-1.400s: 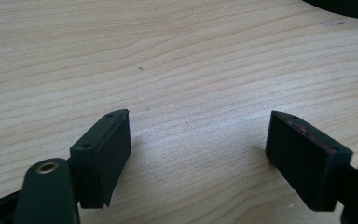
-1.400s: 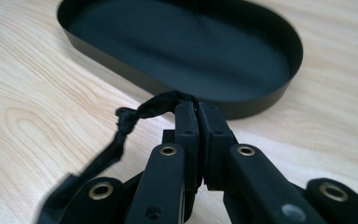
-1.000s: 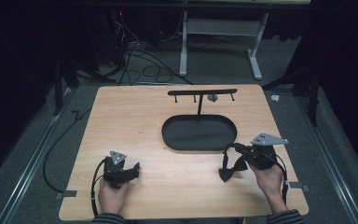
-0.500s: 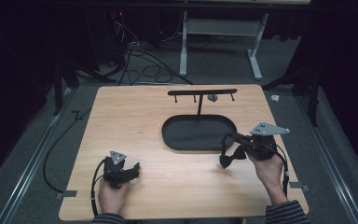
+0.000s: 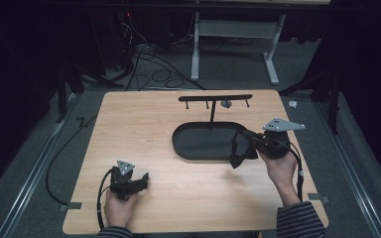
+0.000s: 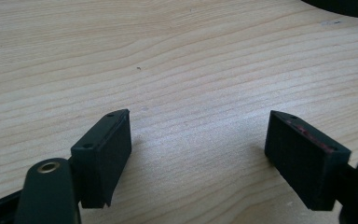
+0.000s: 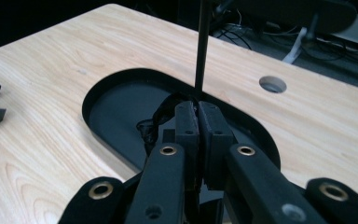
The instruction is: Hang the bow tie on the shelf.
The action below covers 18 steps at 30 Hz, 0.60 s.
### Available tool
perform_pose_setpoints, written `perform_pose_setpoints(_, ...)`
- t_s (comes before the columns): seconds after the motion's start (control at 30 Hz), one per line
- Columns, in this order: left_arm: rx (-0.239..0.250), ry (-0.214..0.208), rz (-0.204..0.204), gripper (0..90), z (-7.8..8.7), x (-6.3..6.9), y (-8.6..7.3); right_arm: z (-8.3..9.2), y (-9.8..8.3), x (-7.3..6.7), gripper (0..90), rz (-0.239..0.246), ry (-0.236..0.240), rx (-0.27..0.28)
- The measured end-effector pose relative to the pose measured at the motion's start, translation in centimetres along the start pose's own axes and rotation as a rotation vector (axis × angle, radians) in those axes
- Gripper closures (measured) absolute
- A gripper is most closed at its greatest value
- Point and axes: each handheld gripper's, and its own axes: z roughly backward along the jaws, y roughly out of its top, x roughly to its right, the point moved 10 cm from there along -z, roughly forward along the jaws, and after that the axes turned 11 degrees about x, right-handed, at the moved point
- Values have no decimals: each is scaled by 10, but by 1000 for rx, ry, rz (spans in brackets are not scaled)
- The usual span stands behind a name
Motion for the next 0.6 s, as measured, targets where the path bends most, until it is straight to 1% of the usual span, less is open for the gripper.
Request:
perform_pose_setpoints(0.03,0,0,0,231,0,0,0,-4,5,0,889,11,4,3)
perform_pose_setpoints(0.13,-1,0,-1,231,0,0,0,-7,9,-1,890,13,5,4)
perform_pose_setpoints(0.2,-1,0,-1,231,0,0,0,-13,16,0,890,28,9,2)
perform_pose_setpoints(0.23,-1,0,-1,231,0,0,0,-13,16,0,890,28,9,2)
perform_pose_setpoints(0.37,-1,0,-2,230,0,0,0,-22,24,3,889,28,6,9)
perform_pose_setpoints(0.4,-1,0,-2,230,0,0,0,-22,24,3,889,28,6,9)
perform_pose_setpoints(0.57,-1,0,-1,229,0,0,0,-35,29,5,890,25,11,14)
perform_pose_setpoints(0.6,-1,0,-1,229,0,0,0,-35,29,5,890,25,11,14)
